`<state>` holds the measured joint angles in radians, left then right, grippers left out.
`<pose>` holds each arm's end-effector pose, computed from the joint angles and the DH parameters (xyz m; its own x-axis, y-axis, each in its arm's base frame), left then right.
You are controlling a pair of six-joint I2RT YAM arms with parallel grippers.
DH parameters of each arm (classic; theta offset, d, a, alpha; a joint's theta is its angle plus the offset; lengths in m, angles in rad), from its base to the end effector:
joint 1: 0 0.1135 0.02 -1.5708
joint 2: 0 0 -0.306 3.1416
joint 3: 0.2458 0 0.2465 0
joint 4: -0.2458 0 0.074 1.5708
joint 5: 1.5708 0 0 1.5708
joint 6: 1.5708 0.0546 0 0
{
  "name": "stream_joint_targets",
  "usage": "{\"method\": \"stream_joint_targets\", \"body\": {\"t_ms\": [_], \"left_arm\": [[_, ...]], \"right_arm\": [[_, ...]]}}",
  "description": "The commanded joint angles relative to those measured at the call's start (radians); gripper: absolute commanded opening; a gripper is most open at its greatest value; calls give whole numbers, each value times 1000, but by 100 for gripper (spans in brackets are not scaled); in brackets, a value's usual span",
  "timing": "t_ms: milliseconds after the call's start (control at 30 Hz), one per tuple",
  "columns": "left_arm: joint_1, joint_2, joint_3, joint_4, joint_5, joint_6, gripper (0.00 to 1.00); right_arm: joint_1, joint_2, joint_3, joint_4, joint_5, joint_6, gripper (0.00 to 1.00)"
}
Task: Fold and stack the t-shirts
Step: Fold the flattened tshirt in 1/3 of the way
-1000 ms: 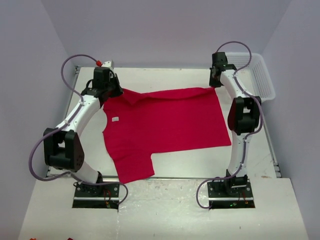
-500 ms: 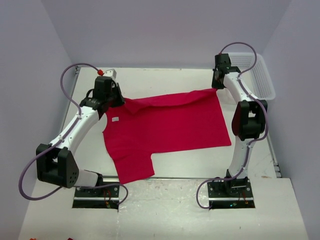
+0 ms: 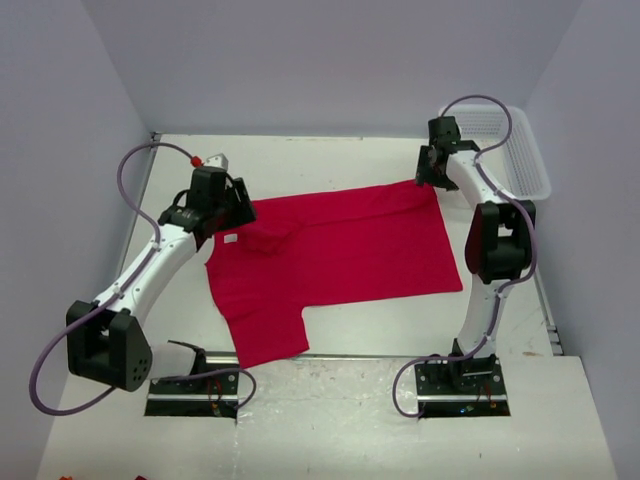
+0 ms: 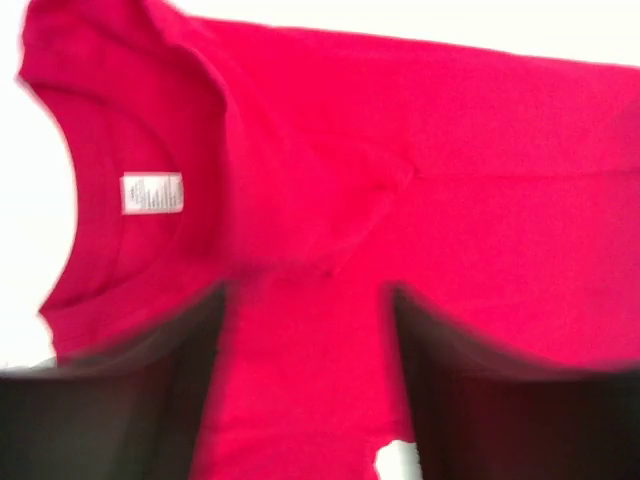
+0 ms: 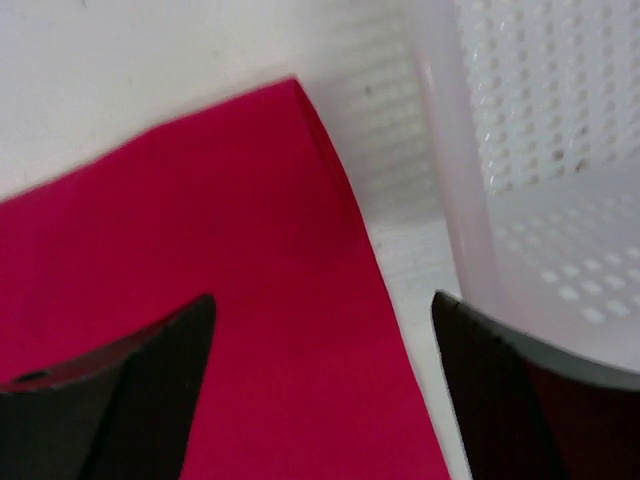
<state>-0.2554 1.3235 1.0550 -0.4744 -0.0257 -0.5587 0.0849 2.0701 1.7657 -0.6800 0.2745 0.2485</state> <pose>0.2773 -0.0710 0.3176 -0.6791 -0.3703 -0.6337 -0.1483 0.9148 -0.3757 0.4821 0.0262 0.2623 -0.7878 0.1706 -0.5919 0.2699 0.9593 -0.0828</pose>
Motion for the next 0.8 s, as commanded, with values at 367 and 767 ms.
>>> {"method": "stream_joint_targets", "body": {"t_ms": [367, 767], "left_arm": [[-205, -9, 311, -85, -479, -66, 76], [-55, 374, 358, -130, -232, -109, 0]], "right_arm": [[78, -183, 119, -27, -12, -15, 98], [157, -269, -75, 71, -84, -3, 0]]}}
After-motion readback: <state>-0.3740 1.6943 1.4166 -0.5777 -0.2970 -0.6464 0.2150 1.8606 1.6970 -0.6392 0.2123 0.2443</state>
